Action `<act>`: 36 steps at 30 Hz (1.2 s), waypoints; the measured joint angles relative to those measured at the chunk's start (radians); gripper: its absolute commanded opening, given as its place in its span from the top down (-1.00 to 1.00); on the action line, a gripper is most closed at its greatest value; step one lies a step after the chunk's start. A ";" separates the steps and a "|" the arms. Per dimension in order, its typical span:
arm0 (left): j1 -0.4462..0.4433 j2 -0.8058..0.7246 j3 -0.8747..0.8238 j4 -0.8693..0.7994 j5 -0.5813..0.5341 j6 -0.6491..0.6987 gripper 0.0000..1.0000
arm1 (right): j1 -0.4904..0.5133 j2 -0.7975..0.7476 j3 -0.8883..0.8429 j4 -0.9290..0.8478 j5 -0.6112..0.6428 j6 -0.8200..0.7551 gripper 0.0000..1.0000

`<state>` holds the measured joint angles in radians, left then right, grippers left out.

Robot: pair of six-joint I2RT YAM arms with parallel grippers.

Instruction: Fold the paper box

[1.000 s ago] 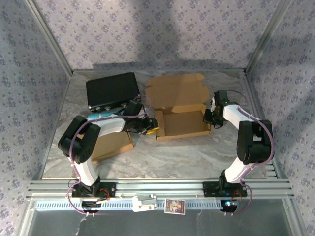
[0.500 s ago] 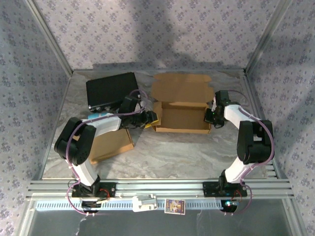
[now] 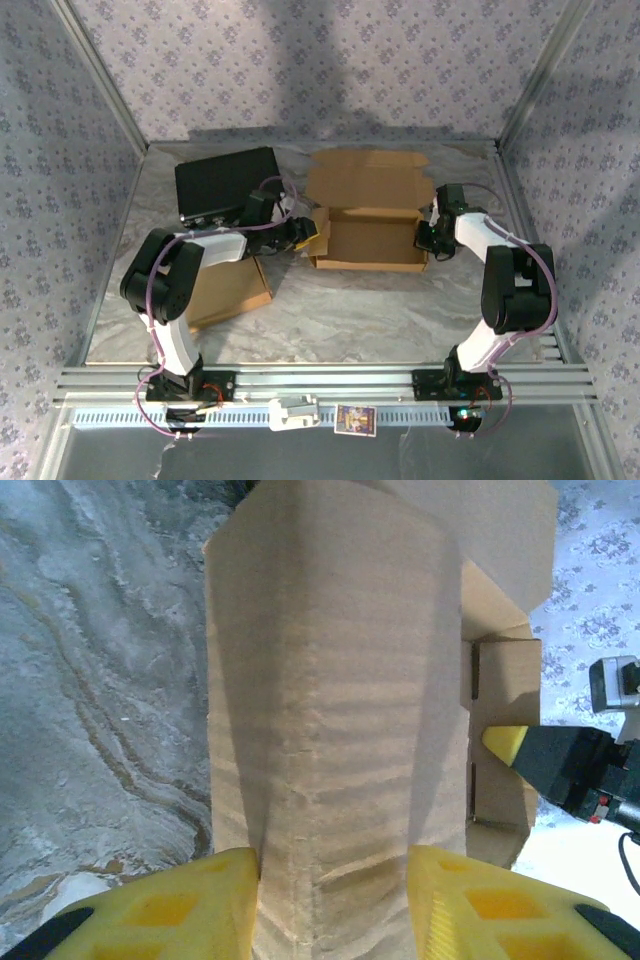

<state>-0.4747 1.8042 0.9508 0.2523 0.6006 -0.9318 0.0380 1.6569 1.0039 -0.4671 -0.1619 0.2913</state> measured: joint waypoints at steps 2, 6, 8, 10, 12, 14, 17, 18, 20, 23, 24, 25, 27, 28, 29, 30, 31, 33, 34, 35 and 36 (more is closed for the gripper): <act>-0.005 0.000 0.000 0.021 0.004 -0.010 0.18 | 0.000 0.000 0.000 0.000 0.000 0.000 1.00; -0.015 0.000 0.000 0.049 0.012 -0.026 0.19 | 0.000 0.000 0.000 0.000 -0.003 0.000 1.00; -0.019 0.006 0.001 0.064 0.013 -0.035 0.22 | 0.000 0.000 0.000 0.000 -0.003 0.000 1.00; -0.021 0.018 0.005 0.076 0.013 -0.042 0.27 | 0.000 0.000 0.000 0.000 -0.003 0.000 1.00; -0.022 0.033 0.005 0.087 0.013 -0.050 0.28 | 0.000 0.000 0.000 0.001 -0.003 0.000 1.00; -0.023 0.048 0.005 0.089 0.013 -0.051 0.28 | 0.000 0.000 0.000 0.000 -0.002 0.000 1.00; -0.023 0.063 0.006 0.081 0.013 -0.049 0.29 | 0.000 0.000 0.000 0.000 -0.002 0.000 1.00; -0.023 0.064 0.006 0.075 0.013 -0.046 0.30 | 0.000 0.000 0.000 0.000 -0.002 0.000 1.00; -0.024 0.065 0.013 0.051 0.013 -0.035 0.31 | 0.000 0.000 0.000 0.001 -0.002 0.000 1.00; -0.027 0.065 0.032 0.011 0.013 -0.009 0.32 | 0.000 0.000 0.000 0.001 0.000 0.000 1.00; -0.028 0.065 0.037 -0.003 0.013 0.001 0.32 | 0.000 0.001 0.000 0.001 0.001 0.000 1.00; -0.031 0.065 0.041 -0.017 0.013 0.012 0.31 | 0.000 0.002 0.000 0.001 0.001 0.000 1.00; -0.039 0.068 0.045 -0.041 0.013 0.032 0.31 | 0.000 0.007 0.000 0.001 0.002 0.000 1.00; -0.043 0.071 0.048 -0.053 0.013 0.042 0.32 | 0.000 0.010 0.000 0.002 0.002 0.000 1.00; -0.046 0.076 0.050 -0.060 0.013 0.050 0.33 | 0.000 0.013 0.000 0.003 0.005 0.000 1.00; -0.049 0.077 0.050 -0.066 0.013 0.054 0.34 | 0.000 0.015 0.000 0.004 0.006 0.000 1.00; -0.051 0.079 0.050 -0.071 0.014 0.061 0.35 | 0.000 0.016 0.001 0.004 0.009 0.000 1.00; -0.051 0.079 0.055 -0.083 0.013 0.076 0.36 | 0.000 0.016 0.001 0.004 0.009 0.000 1.00; -0.051 0.080 0.062 -0.098 0.013 0.084 0.35 | 0.000 0.016 0.001 0.004 0.009 0.000 1.00; -0.051 0.082 0.071 -0.114 0.013 0.095 0.33 | 0.000 0.016 0.001 0.004 0.009 0.000 1.00; -0.053 0.083 0.080 -0.130 0.012 0.106 0.32 | 0.000 0.016 0.001 0.004 0.009 0.000 1.00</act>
<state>-0.5274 1.8870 1.0306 0.1226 0.6125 -0.8253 0.0380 1.6730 1.0050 -0.4633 -0.1528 0.2913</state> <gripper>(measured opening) 0.331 0.082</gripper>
